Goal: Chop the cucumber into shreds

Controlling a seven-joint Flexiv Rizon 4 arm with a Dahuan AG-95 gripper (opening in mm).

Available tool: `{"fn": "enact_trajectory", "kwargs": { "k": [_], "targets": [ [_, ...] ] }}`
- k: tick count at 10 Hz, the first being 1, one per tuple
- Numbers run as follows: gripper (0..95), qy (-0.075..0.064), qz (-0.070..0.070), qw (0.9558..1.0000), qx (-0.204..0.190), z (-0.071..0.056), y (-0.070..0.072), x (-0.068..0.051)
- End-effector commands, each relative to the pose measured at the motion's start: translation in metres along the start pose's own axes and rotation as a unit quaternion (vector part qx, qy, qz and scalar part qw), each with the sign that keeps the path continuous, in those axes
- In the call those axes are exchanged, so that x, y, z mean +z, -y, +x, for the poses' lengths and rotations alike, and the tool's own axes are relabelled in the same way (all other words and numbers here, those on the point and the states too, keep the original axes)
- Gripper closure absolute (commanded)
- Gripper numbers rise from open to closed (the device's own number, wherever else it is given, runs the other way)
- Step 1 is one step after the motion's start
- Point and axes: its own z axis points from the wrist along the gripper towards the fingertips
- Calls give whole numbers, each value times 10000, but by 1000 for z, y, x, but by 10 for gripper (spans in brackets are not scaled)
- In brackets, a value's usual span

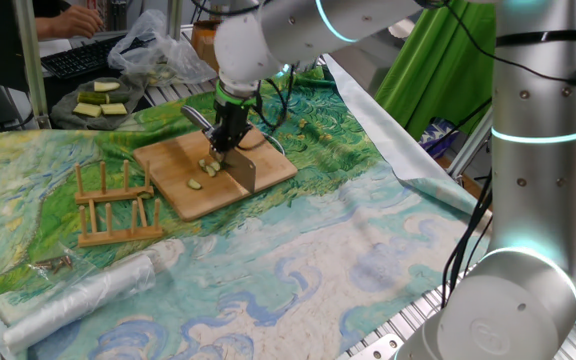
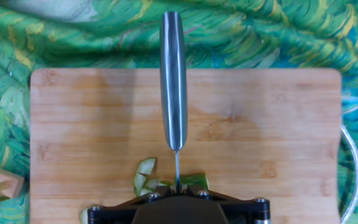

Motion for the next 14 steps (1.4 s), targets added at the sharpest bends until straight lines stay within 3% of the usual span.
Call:
{"fn": "enact_trajectory", "kwargs": {
  "k": [1, 4, 9, 11, 13, 14],
  "targets": [
    [950, -41, 125, 9999, -46, 5, 2, -13],
    [950, -84, 184, 9998, -89, 7, 7, -27],
    [950, -55, 166, 9998, -92, 8, 11, -22],
    [950, -32, 130, 9999, -84, 8, 10, -12],
    [950, 100, 8, 9999, -50, 9, 7, 15],
    [950, 177, 14, 9998, -42, 9, 7, 21]
  ]
}}
